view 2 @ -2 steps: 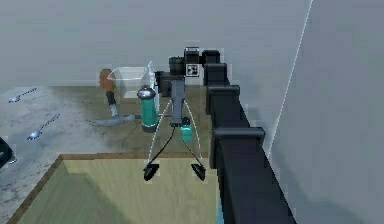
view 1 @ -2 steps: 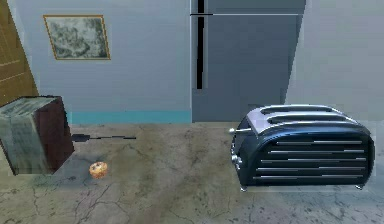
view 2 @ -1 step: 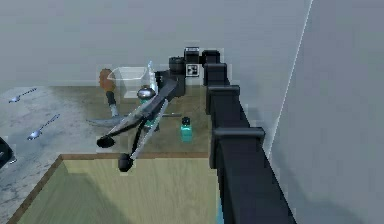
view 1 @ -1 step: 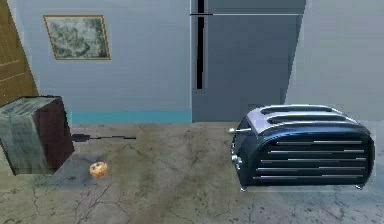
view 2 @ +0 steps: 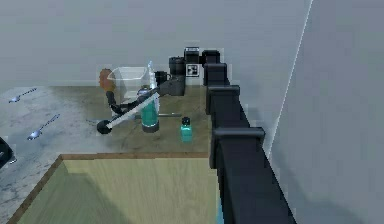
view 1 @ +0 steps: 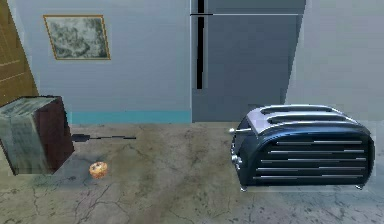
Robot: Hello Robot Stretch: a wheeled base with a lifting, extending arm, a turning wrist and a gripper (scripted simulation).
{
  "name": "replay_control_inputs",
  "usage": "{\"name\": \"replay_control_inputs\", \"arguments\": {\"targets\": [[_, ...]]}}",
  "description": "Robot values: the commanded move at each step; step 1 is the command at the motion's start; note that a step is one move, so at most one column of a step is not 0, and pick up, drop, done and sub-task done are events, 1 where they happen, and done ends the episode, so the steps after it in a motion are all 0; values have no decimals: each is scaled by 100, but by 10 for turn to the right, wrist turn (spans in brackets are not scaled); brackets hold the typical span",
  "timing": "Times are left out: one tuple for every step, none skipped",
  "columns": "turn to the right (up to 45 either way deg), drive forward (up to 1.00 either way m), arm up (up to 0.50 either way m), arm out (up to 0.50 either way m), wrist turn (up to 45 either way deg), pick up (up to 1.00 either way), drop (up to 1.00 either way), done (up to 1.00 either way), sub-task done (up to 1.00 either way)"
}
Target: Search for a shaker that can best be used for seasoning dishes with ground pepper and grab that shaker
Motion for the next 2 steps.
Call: {"name": "replay_control_inputs", "arguments": {"targets": [[0, 0, 0, 0, 450, 0, 0, 0, 0], [0, 0, 0, 0, 120, 0, 0, 0, 0]]}}
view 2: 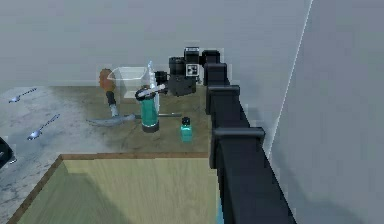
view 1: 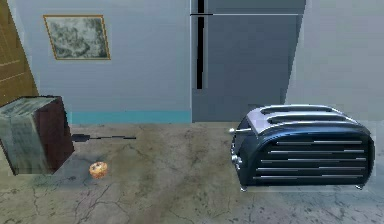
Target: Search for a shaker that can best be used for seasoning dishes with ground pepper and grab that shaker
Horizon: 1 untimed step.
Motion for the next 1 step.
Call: {"name": "replay_control_inputs", "arguments": {"targets": [[0, 0, 0, 0, 0, 100, 0, 0, 0]]}}
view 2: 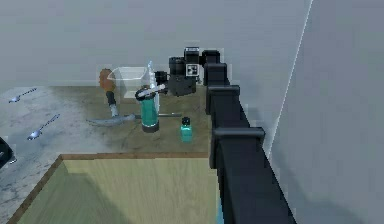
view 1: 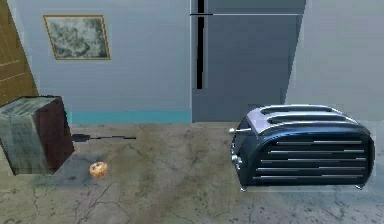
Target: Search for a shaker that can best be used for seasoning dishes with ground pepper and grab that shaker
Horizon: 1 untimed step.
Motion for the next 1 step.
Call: {"name": "replay_control_inputs", "arguments": {"targets": [[0, 0, 0, 0, 0, 0, 0, 100, 0]]}}
